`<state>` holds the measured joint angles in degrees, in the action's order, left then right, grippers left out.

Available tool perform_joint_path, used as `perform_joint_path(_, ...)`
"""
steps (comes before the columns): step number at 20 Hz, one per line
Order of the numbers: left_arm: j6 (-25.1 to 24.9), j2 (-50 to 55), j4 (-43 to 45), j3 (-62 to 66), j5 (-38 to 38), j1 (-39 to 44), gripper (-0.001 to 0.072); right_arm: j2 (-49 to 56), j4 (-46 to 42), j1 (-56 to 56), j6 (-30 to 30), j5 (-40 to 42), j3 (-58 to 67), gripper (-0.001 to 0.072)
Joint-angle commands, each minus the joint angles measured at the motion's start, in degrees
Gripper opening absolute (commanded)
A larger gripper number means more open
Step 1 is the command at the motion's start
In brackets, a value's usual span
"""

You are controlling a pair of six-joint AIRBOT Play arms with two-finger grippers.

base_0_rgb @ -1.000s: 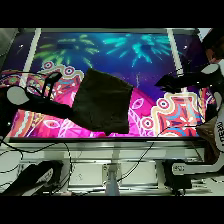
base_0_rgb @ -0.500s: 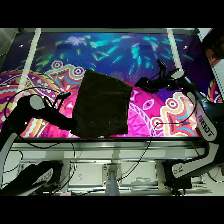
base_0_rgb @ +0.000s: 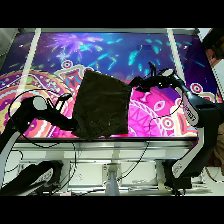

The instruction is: Fold the clothes and pants, and hang the long-sleeved shirts on hangers.

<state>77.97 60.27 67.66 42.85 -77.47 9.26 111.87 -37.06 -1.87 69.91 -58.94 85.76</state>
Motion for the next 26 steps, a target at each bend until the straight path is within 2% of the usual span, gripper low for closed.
perform_joint_path(1,0.00,0.15,0.04,-0.04,0.37,-0.04,0.0029,2.38,-0.04,-0.22,-0.57,-2.14,0.79,0.0620)
perform_joint_path(6,0.02,0.15,-0.39,-0.04,3.13,-0.04,0.0029,2.36,0.81,-2.64,-3.65,0.26,0.81,0.0532)
perform_joint_path(7,0.02,0.15,-0.37,-0.04,3.13,-0.04,0.0029,2.36,0.63,-3.34,-3.63,1.18,0.81,0.0466)
perform_joint_path(8,0.04,0.15,-0.39,-0.04,3.10,-0.04,0.0029,2.34,0.57,-3.93,-3.65,2.10,0.81,0.0327)
perform_joint_path(9,0.11,0.15,-0.44,-0.04,3.08,-0.04,0.0029,2.29,0.55,-4.13,-3.65,2.49,1.14,0.0139)
perform_joint_path(10,0.94,0.13,-0.42,-0.04,3.08,-0.04,0.0029,2.29,-0.20,-4.20,-3.65,2.54,2.10,0.0041)
perform_joint_path(13,1.51,0.13,-2.45,-0.04,3.32,-0.02,0.0029,1.46,-6.27,-4.20,-3.63,2.38,7.93,0.0035)
perform_joint_path(16,1.51,0.13,-9.92,-0.04,7.21,0.00,0.0029,0.37,-14.05,-4.20,-3.30,2.78,17.40,0.0035)
perform_joint_path(18,1.53,0.15,-14.14,-0.04,13.09,0.94,0.0029,0.37,-20.83,-4.20,0.04,4.07,23.98,0.0035)
perform_joint_path(21,3.76,0.57,-14.16,-0.04,23.30,4.70,0.0028,0.39,-32.87,-4.20,8.76,8.26,29.77,0.0035)
perform_joint_path(26,4.15,7.10,-14.19,-0.04,36.44,12.96,0.0028,1.14,-35.17,-4.20,11.13,10.21,29.62,0.0035)
